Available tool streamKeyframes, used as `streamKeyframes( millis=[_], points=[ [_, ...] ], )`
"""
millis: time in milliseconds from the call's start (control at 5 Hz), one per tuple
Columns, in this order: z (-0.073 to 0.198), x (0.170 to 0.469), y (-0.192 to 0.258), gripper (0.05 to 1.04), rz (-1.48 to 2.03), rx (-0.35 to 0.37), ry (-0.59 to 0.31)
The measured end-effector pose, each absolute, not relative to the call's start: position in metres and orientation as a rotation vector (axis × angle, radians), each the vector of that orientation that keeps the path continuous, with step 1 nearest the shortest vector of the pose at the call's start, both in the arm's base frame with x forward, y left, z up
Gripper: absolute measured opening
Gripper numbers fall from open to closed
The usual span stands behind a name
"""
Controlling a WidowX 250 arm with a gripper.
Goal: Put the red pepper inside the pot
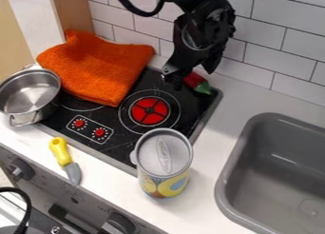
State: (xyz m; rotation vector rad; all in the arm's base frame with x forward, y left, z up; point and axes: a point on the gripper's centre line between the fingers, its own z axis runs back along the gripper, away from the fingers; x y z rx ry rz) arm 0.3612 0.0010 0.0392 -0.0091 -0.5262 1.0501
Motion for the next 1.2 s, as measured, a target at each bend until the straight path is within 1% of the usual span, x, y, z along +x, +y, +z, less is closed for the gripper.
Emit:
streamKeyframes(
  millis=[200, 400, 800, 1200],
  points=[
    [0.035, 0.367, -0.004, 1.000, 1.055, -0.012, -0.501],
    [0.031, 0.370, -0.007, 1.000, 1.054, 0.005, -0.476],
    [0.017, 0.372, -0.006, 1.000, 1.094, 0.037, -0.388],
    [0.012, 0.383, -0.005, 1.000, 1.162, 0.056, -0.320]
  ],
)
